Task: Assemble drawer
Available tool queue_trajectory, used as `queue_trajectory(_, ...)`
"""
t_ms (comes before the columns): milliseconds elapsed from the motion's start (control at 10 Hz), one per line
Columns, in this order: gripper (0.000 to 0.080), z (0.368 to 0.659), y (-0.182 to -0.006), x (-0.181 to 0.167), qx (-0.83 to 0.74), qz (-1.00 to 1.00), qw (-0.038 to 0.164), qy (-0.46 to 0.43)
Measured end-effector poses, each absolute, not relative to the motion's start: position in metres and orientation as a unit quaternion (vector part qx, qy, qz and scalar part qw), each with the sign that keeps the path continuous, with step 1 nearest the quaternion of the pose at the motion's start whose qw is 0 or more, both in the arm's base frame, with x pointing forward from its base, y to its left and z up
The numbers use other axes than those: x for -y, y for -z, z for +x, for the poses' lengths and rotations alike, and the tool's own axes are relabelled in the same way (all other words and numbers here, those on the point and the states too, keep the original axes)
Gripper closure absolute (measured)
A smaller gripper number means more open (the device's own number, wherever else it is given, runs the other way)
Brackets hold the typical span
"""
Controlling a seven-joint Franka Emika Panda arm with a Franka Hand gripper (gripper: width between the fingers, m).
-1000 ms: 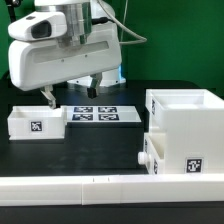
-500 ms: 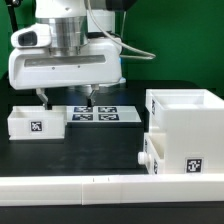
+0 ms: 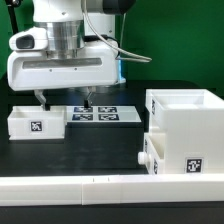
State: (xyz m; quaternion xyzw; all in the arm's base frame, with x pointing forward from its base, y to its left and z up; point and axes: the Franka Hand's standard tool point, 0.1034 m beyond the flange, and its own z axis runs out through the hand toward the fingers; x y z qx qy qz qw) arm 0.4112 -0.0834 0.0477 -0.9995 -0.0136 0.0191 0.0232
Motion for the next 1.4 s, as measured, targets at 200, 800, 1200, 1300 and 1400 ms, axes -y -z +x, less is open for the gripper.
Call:
queue_trajectory(200, 0.015, 0.41, -0.046, 0.082, 0.012, -0.999, 0.023, -0.021)
queue_trajectory(800, 0.015, 0.396, -0.01, 0.076, 0.027, -1.0, 0.007, 0.001)
queue_trajectory(1200, 0.015, 0.389, -0.005, 0.09, 0.045, -0.999, -0.003, 0.017)
queue_trajectory(1300, 0.015, 0.39, -0.005, 0.092, 0.046, -0.999, -0.005, 0.019)
queue_trajectory(1400, 0.0173, 0.39, -0.005, 0.092, 0.049, -0.999, -0.005, 0.019)
